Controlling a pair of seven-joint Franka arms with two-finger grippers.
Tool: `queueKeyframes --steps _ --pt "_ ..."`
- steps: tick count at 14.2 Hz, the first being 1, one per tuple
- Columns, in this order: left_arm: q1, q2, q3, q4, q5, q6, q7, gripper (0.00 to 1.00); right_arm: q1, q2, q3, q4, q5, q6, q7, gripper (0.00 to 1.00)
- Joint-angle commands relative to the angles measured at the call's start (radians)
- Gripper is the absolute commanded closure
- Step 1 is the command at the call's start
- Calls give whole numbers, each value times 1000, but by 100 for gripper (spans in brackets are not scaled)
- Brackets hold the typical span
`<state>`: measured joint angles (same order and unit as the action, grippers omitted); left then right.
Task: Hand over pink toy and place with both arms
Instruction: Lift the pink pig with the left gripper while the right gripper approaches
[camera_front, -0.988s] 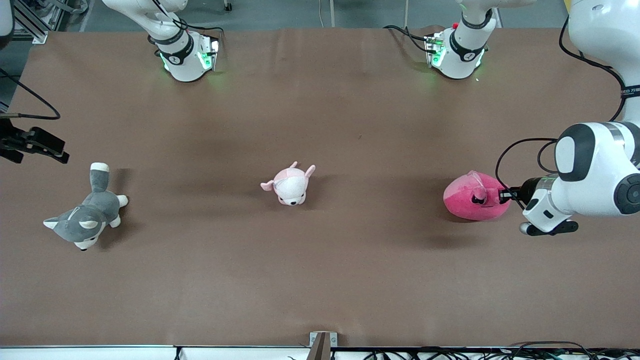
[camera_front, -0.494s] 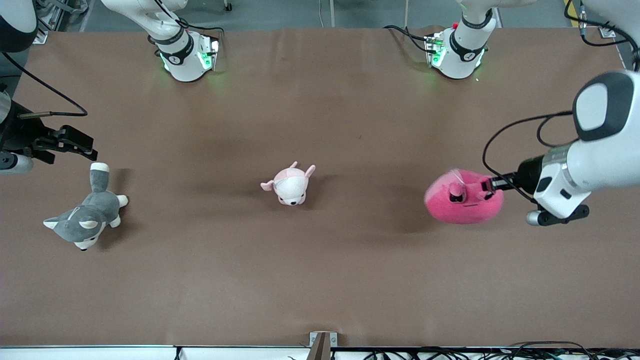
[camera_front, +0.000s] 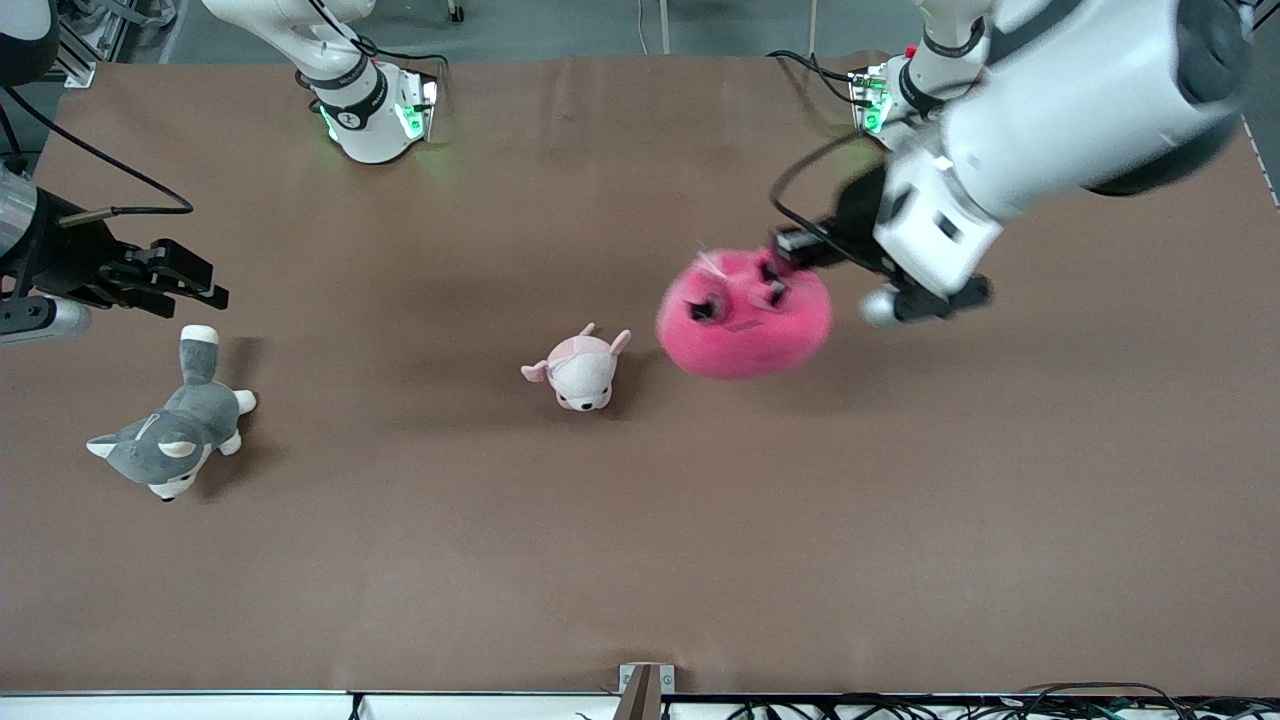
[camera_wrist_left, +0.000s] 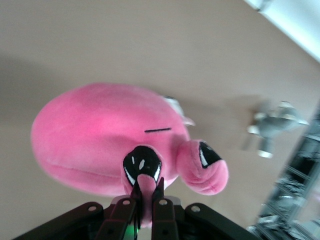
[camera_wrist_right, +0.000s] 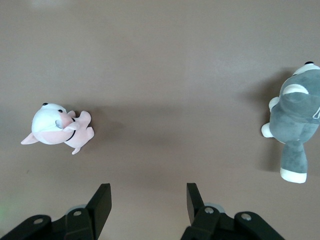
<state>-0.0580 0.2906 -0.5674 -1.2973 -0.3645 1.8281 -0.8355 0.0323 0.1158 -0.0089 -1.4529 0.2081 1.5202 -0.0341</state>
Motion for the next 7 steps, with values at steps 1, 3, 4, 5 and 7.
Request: queueKeyframes --steps 1,3,4,5,7 --pt "-48 27 -94 23 -11 179 -47 100 40 -4 -5 -6 22 -5 25 31" --pt "-139 51 -95 19 -11 314 -48 100 79 -4 -5 -6 43 -5 78 31" --pt "-176 64 -95 19 -11 377 -47 99 90 -5 -5 -6 83 -6 115 31" --pt "-204 77 -94 19 -11 417 -47 99 90 -4 -5 -4 136 -12 141 31" --pt "-258 97 -92 18 -7 495 -47 98 83 -4 -5 -6 230 -49 145 36"
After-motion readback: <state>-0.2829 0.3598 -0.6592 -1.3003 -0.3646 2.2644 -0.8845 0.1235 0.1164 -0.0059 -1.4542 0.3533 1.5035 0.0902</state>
